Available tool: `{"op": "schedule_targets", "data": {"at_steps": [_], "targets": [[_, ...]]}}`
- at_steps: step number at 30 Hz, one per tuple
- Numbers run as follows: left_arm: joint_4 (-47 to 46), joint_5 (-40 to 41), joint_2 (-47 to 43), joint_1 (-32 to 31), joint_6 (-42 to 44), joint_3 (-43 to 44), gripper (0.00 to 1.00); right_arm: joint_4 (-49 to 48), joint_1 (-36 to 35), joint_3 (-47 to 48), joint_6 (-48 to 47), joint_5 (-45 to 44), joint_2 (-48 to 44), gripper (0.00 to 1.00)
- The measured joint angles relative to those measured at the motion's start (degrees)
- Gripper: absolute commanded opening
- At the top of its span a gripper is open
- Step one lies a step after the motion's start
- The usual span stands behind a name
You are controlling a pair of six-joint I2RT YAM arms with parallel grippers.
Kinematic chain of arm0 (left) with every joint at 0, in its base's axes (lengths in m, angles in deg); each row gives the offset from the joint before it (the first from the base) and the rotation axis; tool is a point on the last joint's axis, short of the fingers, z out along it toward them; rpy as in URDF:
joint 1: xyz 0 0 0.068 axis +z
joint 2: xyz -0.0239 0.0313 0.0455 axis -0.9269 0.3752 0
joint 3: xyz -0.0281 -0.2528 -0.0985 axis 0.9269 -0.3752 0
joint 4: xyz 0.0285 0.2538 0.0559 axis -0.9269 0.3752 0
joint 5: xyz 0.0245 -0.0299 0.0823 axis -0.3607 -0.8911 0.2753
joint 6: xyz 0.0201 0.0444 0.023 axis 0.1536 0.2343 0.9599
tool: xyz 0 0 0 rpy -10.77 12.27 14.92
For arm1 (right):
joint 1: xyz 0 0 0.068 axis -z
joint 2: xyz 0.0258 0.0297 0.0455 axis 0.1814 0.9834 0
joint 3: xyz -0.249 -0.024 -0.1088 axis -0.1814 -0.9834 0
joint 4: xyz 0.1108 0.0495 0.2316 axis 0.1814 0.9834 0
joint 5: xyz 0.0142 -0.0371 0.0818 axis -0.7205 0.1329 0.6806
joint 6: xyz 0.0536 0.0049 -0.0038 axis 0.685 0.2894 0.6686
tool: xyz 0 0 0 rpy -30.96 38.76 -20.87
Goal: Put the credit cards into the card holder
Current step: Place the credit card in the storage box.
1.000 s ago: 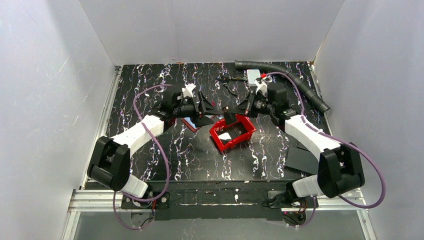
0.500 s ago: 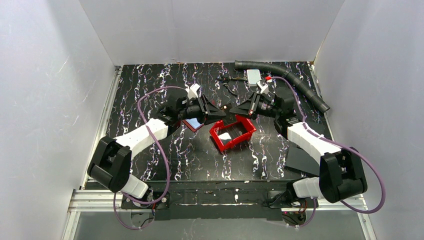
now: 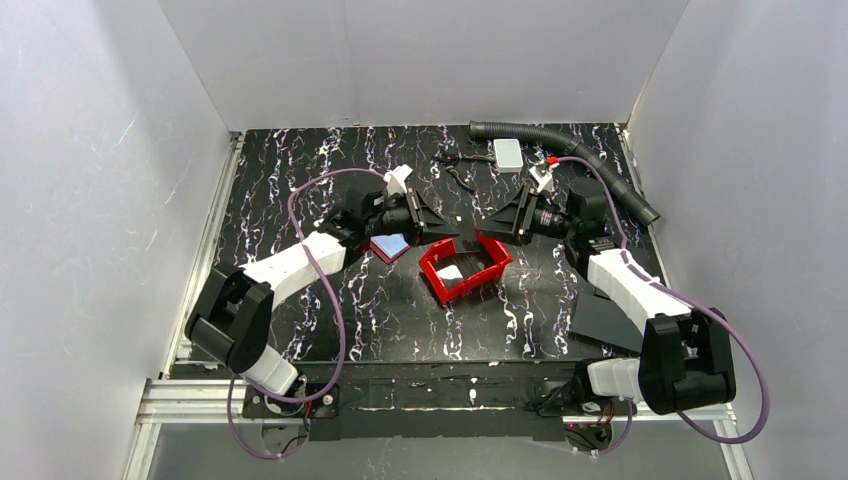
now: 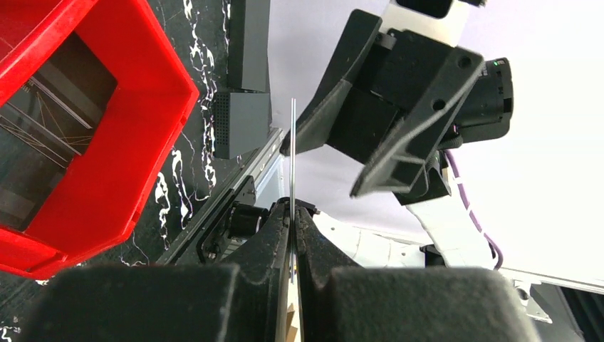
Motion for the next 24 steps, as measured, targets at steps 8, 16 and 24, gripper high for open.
{"op": "schedule_targets", "data": {"at_steps": [8, 16, 24], "targets": [[-3.3, -2.0, 3.5, 0.0, -3.1, 0.0, 0.0, 2.6, 0.0, 0.1, -5.1, 4.5, -1.7, 0.62], [-5.8, -5.0, 4.6, 0.6, -2.8, 0.0, 0.0, 4.2, 0.3, 0.1, -6.5, 5.4, -0.5, 0.42], [-6.5, -5.3, 5.3, 0.6, -1.9, 0.0, 0.0, 5.9, 0.3, 0.1, -6.9, 5.4, -0.5, 0.36]]}}
